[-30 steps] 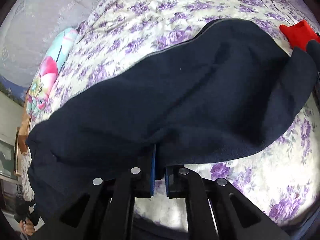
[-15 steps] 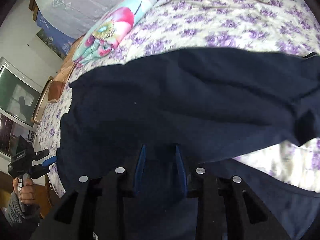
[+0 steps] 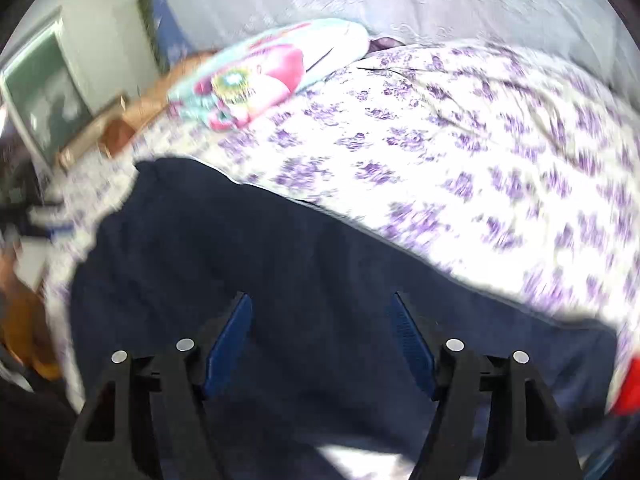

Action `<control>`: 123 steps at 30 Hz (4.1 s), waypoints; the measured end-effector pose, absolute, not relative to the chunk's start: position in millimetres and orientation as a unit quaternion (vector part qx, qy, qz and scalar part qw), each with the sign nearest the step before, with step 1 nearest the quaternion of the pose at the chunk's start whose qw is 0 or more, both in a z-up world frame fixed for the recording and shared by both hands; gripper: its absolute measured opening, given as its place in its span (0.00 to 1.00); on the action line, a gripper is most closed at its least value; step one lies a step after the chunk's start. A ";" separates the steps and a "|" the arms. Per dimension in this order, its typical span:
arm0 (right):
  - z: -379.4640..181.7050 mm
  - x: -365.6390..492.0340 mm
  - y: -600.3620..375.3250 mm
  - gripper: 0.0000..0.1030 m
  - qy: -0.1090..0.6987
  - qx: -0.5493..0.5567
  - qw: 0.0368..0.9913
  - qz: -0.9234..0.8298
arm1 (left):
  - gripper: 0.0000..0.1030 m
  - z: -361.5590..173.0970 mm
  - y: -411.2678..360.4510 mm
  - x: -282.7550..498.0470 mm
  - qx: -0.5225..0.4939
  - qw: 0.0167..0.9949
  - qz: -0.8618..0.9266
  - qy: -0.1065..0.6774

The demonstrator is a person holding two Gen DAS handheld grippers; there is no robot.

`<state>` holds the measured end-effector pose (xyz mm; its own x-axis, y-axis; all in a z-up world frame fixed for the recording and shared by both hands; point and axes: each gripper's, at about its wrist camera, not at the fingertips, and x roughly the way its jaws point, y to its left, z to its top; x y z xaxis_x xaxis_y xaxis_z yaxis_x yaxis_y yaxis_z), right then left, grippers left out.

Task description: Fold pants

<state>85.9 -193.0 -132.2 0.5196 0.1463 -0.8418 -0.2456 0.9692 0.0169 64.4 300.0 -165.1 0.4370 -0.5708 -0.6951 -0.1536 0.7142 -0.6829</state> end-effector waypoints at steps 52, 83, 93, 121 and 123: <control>-82.6 47.0 -123.0 0.06 0.493 -0.212 0.818 0.208 | 0.39 -128.4 264.0 160.1 -0.161 0.819 -0.234 0.499; -58.1 -49.4 -106.4 0.00 0.480 -0.189 0.842 0.157 | 0.19 -165.4 300.1 166.1 -0.440 0.703 -0.158 0.536; -103.5 -55.9 -73.2 0.42 0.450 -0.300 0.821 0.184 | 0.01 -189.9 346.2 98.1 -0.488 0.692 -0.150 0.510; -90.6 -94.7 -61.9 0.04 0.426 -0.357 0.820 0.137 | 0.20 -175.5 298.1 137.9 -0.469 0.692 -0.116 0.537; -87.3 -115.2 -57.5 0.04 0.432 -0.342 0.823 0.137 | 0.20 -157.0 308.3 112.5 -0.464 0.699 -0.157 0.521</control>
